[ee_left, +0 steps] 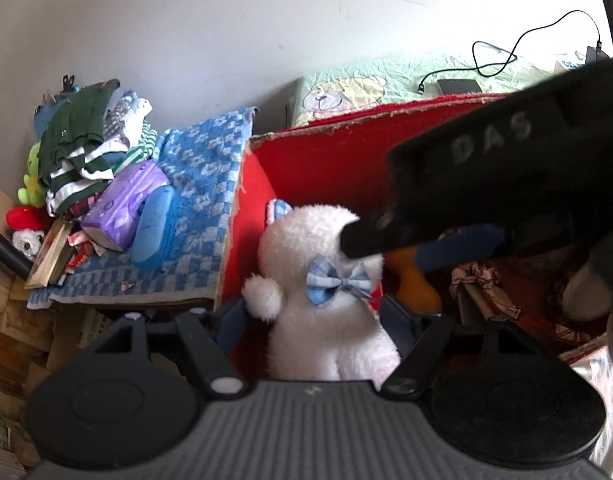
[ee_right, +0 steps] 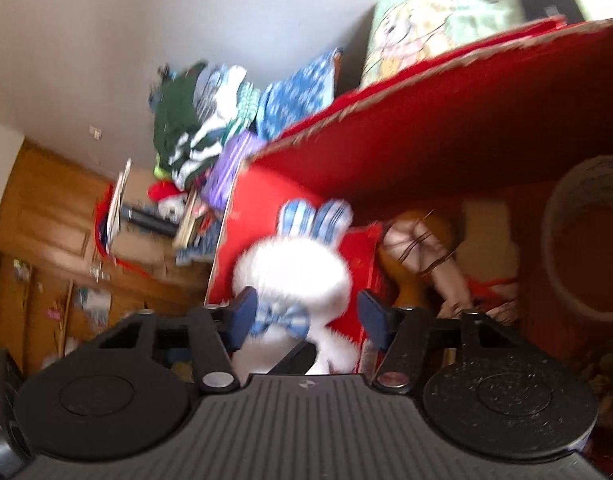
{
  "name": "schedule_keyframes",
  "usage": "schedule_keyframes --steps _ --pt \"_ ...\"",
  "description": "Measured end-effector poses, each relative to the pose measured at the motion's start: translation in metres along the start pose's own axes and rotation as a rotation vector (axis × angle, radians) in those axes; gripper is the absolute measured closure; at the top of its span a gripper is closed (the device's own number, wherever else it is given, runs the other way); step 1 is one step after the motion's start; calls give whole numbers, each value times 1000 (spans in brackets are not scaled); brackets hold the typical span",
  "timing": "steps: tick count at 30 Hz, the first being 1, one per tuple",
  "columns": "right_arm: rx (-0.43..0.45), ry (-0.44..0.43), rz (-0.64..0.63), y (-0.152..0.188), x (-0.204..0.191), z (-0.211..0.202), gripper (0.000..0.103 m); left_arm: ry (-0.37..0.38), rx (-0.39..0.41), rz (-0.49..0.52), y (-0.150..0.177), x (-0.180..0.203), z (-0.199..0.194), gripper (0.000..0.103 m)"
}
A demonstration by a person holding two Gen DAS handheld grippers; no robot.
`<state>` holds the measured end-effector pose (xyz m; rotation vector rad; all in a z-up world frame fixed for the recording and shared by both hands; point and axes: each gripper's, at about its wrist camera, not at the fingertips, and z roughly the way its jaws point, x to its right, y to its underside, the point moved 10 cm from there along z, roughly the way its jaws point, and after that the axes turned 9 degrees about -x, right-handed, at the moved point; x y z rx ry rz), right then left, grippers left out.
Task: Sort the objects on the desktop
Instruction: 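Lower the white bunny into the red box and open the right gripper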
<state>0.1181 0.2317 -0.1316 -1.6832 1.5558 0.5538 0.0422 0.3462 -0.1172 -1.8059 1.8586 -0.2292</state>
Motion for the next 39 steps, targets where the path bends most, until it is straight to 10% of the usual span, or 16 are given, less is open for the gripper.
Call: schedule_keyframes --steps 5,18,39 --pt "-20 11 51 -2 9 8 70 3 45 0 -1 -2 -11 28" --pt "-97 45 -18 5 2 30 71 -47 15 21 0 1 -1 31" --pt "103 9 -113 26 -20 -51 69 -9 102 14 -3 20 -52 26"
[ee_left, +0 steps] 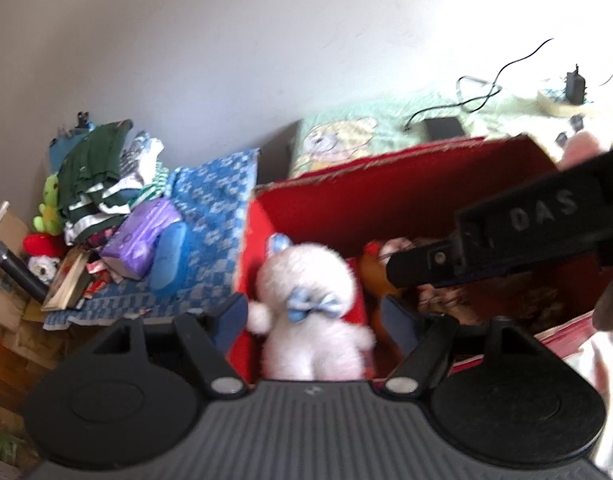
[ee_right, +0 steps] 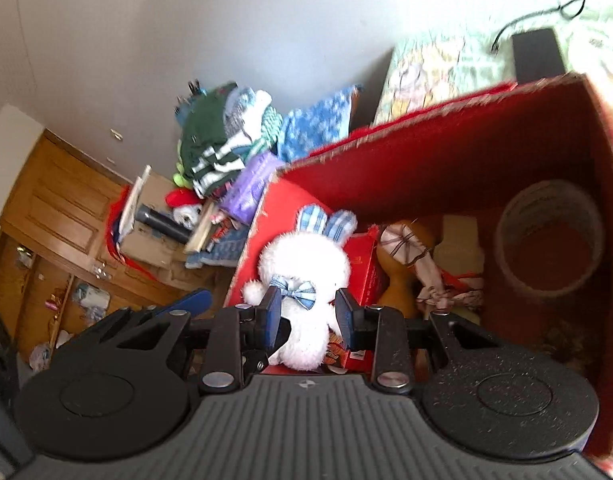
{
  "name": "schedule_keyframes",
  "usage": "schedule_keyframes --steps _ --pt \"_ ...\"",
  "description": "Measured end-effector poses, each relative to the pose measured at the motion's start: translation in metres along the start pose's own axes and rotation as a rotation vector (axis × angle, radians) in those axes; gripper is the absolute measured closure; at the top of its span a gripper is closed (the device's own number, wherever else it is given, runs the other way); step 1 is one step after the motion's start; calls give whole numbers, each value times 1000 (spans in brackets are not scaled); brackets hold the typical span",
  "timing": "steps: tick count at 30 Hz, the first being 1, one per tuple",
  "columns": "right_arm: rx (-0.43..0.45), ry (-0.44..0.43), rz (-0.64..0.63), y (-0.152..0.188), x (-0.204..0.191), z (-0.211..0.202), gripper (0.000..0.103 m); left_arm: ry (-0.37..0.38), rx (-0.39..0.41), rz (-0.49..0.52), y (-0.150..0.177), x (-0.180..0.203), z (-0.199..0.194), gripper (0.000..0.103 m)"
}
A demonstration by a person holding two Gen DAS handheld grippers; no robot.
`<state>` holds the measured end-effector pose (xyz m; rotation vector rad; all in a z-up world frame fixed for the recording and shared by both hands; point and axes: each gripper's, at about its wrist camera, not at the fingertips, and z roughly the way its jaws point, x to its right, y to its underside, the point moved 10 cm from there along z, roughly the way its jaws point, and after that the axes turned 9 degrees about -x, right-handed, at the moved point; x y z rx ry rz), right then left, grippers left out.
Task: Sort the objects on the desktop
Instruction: 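Lower the white bunny into the red box and open the right gripper, then withdraw the right gripper from the box toward the green bean plush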
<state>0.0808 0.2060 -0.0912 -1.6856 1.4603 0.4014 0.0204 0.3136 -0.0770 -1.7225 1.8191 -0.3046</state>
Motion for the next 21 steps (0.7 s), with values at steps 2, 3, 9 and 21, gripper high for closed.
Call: schedule_keyframes --steps 2,3,9,21 --pt "30 1 -3 1 3 -18 69 13 17 7 -4 10 -8 26" --pt "41 2 -2 2 5 -26 69 17 25 11 -6 16 -13 26" --pt "93 2 17 5 29 -81 69 90 45 21 -19 68 -36 26" --pt "169 145 48 24 110 -196 65 276 3 76 -41 213 -63 25"
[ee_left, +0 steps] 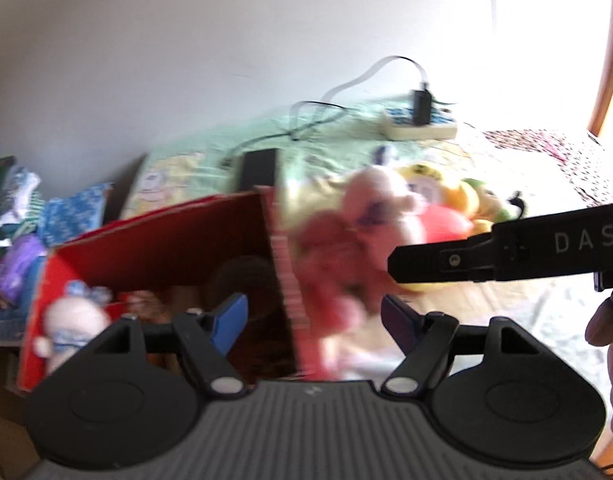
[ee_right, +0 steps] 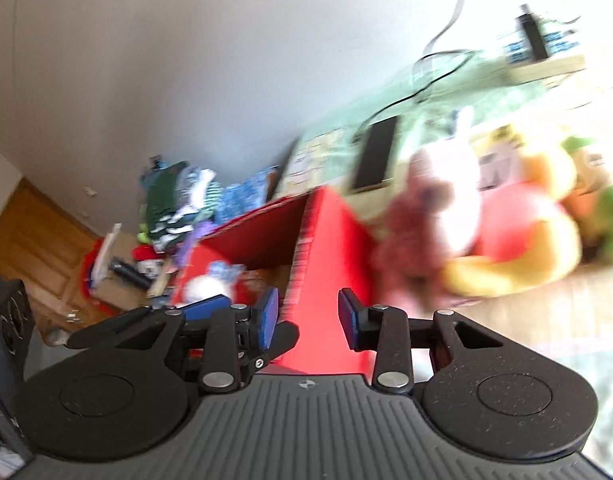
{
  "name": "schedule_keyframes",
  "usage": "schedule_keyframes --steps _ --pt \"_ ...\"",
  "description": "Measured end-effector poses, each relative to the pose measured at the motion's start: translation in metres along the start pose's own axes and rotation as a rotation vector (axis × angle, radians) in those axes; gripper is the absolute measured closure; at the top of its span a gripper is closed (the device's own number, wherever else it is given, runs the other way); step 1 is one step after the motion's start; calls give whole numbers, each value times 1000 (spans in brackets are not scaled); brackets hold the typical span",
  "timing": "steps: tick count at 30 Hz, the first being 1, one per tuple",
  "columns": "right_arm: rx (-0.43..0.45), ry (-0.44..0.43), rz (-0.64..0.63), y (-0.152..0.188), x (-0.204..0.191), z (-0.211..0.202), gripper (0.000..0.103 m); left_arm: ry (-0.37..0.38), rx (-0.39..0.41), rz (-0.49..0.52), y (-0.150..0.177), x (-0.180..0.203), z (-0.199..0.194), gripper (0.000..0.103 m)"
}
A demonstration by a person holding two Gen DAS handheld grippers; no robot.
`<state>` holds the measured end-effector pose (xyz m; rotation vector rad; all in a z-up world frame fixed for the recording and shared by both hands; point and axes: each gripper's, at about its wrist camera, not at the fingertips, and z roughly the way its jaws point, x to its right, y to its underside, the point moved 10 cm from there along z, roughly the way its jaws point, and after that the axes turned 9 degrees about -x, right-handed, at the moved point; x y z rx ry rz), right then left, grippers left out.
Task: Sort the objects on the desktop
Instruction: 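Withdraw the right gripper from the box toward the green bean plush, then grasp the green bean plush with the right gripper and lift it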
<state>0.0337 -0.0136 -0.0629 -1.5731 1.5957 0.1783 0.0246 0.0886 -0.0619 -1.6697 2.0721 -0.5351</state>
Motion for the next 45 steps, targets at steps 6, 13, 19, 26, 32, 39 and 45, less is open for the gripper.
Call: schedule_keyframes --steps 6,13,19,26,32,39,45 --pt "5 78 29 1 53 -29 65 92 -64 25 -1 71 23 25" --pt "-2 127 58 8 105 -56 65 166 -156 7 2 128 50 25" --pt "-8 135 80 13 128 -65 65 136 -210 14 1 151 62 23" --pt "-27 142 107 14 149 -67 65 100 -224 36 -6 162 72 19" --pt "-38 148 135 7 168 -65 65 86 -261 38 -9 167 88 19" --pt "-53 149 180 0 192 -60 64 163 -313 39 -11 182 111 19" --pt "-39 134 240 -21 217 -57 62 284 -324 39 -15 206 131 19"
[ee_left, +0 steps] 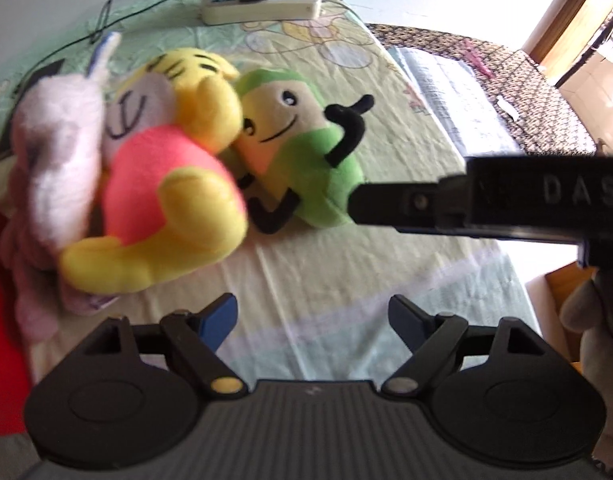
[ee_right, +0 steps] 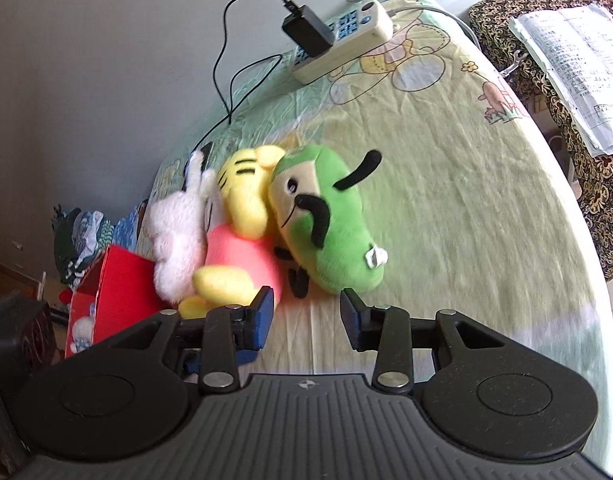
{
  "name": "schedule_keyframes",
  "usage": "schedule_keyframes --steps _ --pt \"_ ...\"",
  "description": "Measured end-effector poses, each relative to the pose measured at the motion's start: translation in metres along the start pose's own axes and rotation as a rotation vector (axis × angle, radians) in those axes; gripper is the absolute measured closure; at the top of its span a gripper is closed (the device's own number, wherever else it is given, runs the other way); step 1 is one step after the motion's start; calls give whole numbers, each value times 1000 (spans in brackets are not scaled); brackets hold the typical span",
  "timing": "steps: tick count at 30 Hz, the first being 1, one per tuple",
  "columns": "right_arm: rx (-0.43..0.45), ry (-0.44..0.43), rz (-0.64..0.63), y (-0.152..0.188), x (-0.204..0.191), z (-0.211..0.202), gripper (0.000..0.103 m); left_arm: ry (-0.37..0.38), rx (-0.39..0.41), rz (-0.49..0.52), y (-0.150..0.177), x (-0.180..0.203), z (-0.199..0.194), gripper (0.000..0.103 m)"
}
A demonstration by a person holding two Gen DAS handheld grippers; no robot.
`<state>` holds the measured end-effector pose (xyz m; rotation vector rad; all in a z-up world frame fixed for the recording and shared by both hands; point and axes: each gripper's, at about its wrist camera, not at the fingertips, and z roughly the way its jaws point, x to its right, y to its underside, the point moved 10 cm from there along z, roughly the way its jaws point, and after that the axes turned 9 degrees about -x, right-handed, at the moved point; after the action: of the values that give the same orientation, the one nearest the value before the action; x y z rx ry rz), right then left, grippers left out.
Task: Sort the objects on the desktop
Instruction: 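Grasp the green bean plush with the right gripper and lift it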
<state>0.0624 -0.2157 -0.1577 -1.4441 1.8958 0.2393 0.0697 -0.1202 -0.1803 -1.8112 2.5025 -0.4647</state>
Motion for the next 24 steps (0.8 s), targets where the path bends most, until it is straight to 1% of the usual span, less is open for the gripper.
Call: schedule_keyframes --steps 2,4,6,8,13,15,19,21,22,23,24 --pt "7 -13 26 -10 6 3 54 18 10 0 -7 1 5 19" --pt "25 -10 55 -20 15 6 51 36 18 5 -15 2 8 19" --pt "32 -9 68 -28 22 11 50 60 26 18 -21 5 12 19" --pt "21 -9 68 -33 25 19 49 75 34 31 -26 8 17 19" --pt "-7 10 12 -40 22 37 48 124 11 21 -38 5 33 19" --pt "-16 -10 -1 -42 20 43 44 140 8 20 -41 4 36 22" --pt "-20 -45 2 -46 20 48 40 140 10 36 -46 3 42 25" --pt "-44 -84 27 -44 21 51 43 140 8 44 -47 5 45 25" --pt "-59 -115 42 -43 21 53 52 142 8 49 -47 5 45 25" --pt "-72 -137 60 -40 19 54 53 143 9 55 -46 6 45 25" --pt "-76 -137 64 -39 19 54 53 143 11 59 -46 7 44 25"
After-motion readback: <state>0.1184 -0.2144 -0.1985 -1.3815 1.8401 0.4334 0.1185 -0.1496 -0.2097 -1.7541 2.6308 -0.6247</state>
